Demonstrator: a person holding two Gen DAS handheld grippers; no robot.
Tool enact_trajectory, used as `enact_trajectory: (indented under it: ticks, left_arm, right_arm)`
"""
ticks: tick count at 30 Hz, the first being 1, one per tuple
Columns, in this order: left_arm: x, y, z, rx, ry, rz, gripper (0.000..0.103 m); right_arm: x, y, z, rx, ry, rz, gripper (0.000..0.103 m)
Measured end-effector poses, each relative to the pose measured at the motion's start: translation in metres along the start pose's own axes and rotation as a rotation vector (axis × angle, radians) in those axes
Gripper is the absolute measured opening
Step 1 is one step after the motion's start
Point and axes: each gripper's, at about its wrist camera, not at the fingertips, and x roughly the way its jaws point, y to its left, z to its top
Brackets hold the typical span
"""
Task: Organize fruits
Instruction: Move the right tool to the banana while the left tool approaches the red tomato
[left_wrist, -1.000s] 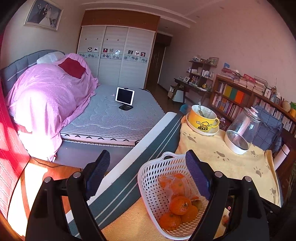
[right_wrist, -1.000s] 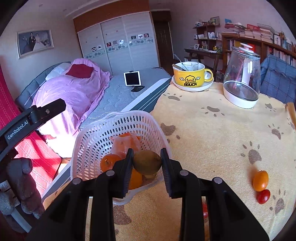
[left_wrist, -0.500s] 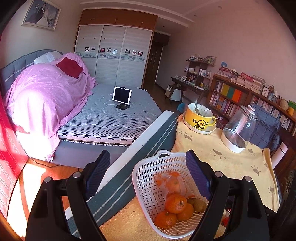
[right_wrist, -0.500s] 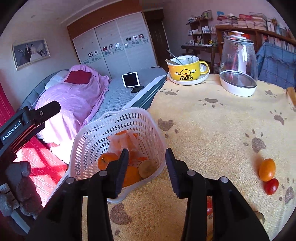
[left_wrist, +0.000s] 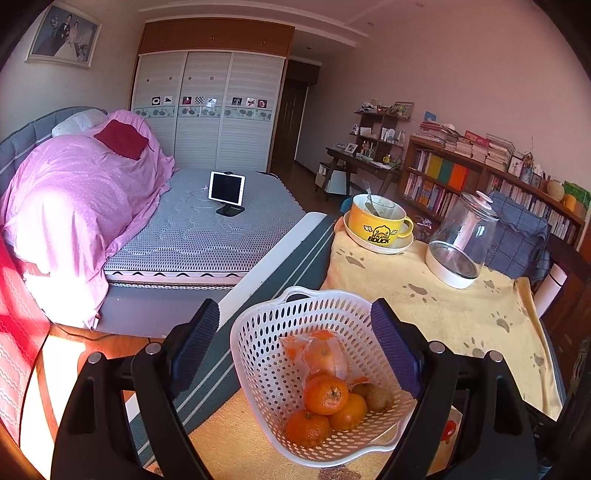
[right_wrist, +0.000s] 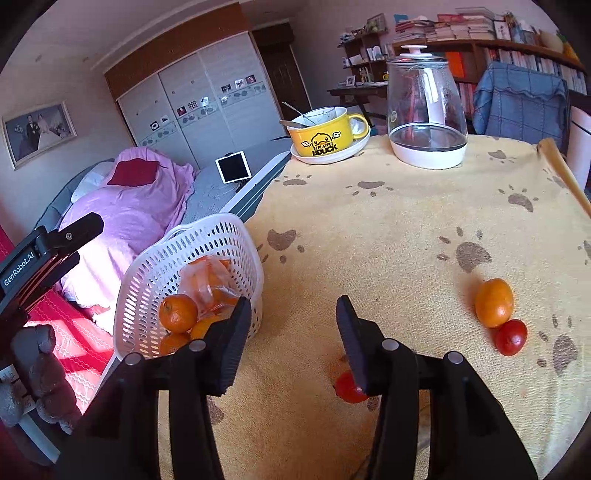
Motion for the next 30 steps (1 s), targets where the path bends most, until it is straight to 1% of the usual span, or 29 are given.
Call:
enact_trajectory:
  ticks: [6,9,10,15,19,21,25,27,30]
  left_arm:
    - [0.001,-0.007,-0.003,0.013,0.008,-0.018,0.086]
    - [0.001,-0.012,-0.005,0.025,0.011,-0.028,0.088]
    - [0.001,-0.014,-0.006,0.029,0.011,-0.032,0.092]
    - [0.0,-0.024,-0.009,0.058,0.012,-0.044,0.093]
    - [0.0,-0.028,-0.011,0.071,0.015,-0.051,0.093]
    - [-0.001,-0.029,-0.012,0.071,0.016,-0.054,0.093]
    - [0.0,-0.034,-0.015,0.082,0.026,-0.061,0.093]
    - [0.0,-0.038,-0.016,0.091,0.028,-0.069,0.093]
    - [-0.001,-0.043,-0.019,0.106,0.028,-0.079,0.093]
  right_arm:
    - [-0.008,-0.017,-0.002,0.019,-0.01,-0.032,0.05]
    - [-0.016,-0.032,-0.004,0.041,-0.018,-0.059,0.051]
    - [-0.019,-0.039,-0.005,0.052,-0.02,-0.068,0.052]
    - [-0.032,-0.071,-0.011,0.113,-0.029,-0.114,0.053]
    - [-0.042,-0.092,-0.016,0.155,-0.036,-0.139,0.06]
    - [-0.047,-0.101,-0.02,0.169,-0.034,-0.153,0.061]
    - [-0.057,-0.118,-0.031,0.234,-0.023,-0.126,0.061]
    - [-0.061,-0.122,-0.035,0.227,-0.023,-0.136,0.061]
    - [-0.064,-0.124,-0.045,0.206,0.007,-0.145,0.061]
